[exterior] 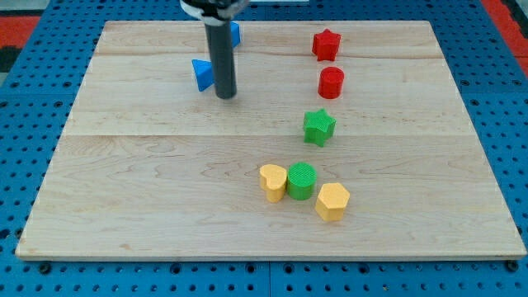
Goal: Push the yellow heart to the bottom left of the blue triangle
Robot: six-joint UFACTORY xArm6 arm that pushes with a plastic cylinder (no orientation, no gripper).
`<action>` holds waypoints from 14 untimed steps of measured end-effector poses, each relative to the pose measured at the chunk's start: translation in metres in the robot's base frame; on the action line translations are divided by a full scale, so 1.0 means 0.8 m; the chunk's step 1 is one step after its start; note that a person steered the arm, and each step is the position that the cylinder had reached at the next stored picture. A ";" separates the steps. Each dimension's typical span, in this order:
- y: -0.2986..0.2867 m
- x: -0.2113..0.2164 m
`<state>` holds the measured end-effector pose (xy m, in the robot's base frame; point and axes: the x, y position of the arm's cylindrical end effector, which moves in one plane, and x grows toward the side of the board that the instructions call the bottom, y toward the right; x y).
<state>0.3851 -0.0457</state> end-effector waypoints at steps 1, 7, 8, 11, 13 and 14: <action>0.039 0.078; 0.040 0.194; -0.006 0.192; -0.044 0.221; -0.140 0.162; -0.153 0.125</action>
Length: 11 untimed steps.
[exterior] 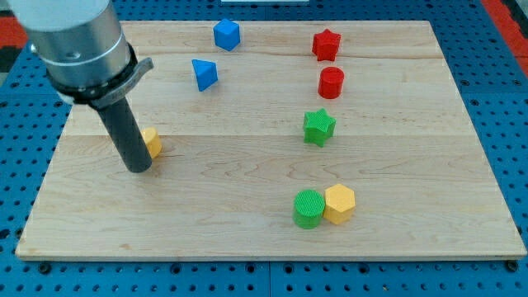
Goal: Push the yellow heart to the bottom left of the blue triangle
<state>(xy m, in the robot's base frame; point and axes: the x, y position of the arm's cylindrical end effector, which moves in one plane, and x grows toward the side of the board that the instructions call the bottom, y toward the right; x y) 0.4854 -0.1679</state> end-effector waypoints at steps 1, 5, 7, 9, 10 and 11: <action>0.010 -0.030; -0.011 -0.090; 0.070 -0.090; 0.183 -0.055; 0.202 -0.037; 0.231 -0.027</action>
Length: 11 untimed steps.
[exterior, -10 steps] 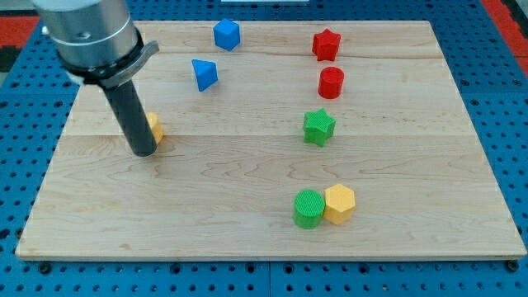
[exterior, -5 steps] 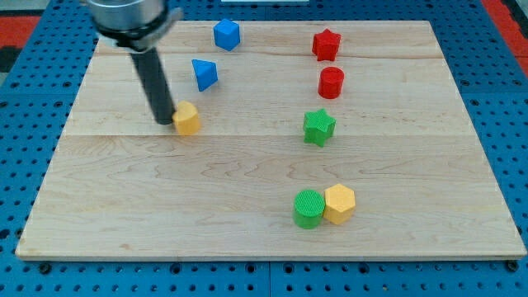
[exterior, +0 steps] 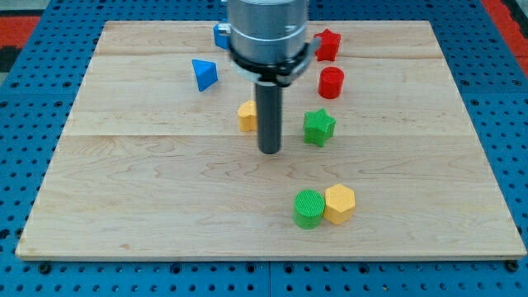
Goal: Push the yellow heart to the bottom left of the blue triangle
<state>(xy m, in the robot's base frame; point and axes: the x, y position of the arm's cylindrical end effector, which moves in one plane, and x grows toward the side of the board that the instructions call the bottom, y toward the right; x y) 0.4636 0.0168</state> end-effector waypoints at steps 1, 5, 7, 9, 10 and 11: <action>0.009 -0.038; -0.097 -0.085; -0.104 -0.125; -0.138 -0.100; -0.141 -0.067; -0.131 -0.056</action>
